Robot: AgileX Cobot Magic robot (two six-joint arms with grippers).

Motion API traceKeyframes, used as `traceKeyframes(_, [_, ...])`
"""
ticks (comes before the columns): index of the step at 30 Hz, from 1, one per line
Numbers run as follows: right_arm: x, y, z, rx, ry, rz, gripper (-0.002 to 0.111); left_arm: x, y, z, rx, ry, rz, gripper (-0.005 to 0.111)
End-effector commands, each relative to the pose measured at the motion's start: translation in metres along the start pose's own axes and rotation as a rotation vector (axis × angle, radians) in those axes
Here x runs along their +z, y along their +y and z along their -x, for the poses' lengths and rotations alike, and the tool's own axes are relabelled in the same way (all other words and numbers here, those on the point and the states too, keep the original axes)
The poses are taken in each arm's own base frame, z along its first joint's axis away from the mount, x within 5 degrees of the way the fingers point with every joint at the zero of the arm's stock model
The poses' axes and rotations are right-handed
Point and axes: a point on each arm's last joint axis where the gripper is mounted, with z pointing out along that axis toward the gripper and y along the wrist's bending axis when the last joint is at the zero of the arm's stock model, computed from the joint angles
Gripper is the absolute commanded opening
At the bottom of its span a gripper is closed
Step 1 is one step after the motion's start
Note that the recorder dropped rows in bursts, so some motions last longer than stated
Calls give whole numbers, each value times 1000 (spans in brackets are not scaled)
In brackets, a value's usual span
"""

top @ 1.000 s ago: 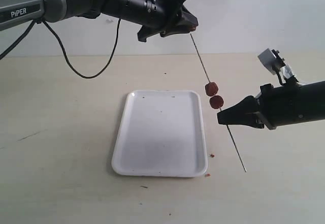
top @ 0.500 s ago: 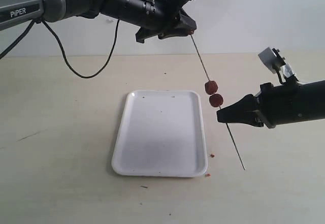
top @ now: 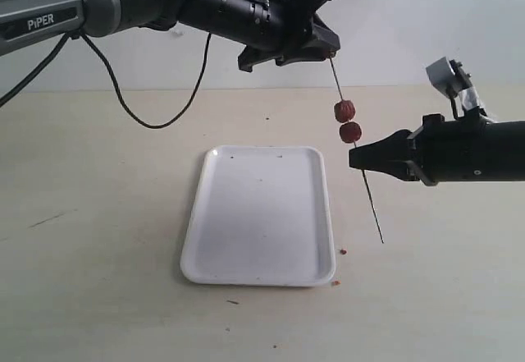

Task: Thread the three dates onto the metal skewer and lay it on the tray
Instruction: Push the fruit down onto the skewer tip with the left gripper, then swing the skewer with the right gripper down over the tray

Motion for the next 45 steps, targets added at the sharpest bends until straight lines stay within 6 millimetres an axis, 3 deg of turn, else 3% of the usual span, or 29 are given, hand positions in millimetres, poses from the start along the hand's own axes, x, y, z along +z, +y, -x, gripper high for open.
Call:
traceKeyframes(1, [-1,2,20,-64,-80,13,0,2,-10,-8,15,52,-19,27])
traceKeyframes(10, [-1,2,39,-83,-115,8,0,6,-16,-18,45,105,-19,27])
traceKeyframes(14, [-1,1,39,-82,-114,3,0,8,-17,-18,58,93,-10,28])
traceKeyframes(16, [-1,0,39,-82,-112,-10,0,8,-17,-17,58,79,-7,33])
traceKeyframes(20, [-1,-1,38,-79,-109,-15,0,8,-17,-16,65,63,-4,58])
traceKeyframes(23, [-1,-1,38,-73,-109,-17,0,8,-16,-14,85,50,-1,66])
traceKeyframes(34, [-1,-8,36,5,-89,-87,0,-5,-29,-5,191,-10,-8,66])
traceKeyframes(36, [-1,-8,35,24,-72,-84,0,-9,-34,-3,255,-17,-11,63])
traceKeyframes(38, [-1,-8,33,50,-53,-81,0,-17,-42,-2,348,-10,-20,52])
traceKeyframes(43, [12,6,25,96,30,-37,0,-39,-58,-2,466,43,20,1])
traceKeyframes(45, [24,18,20,113,73,-5,0,-49,-61,-2,478,72,81,0])
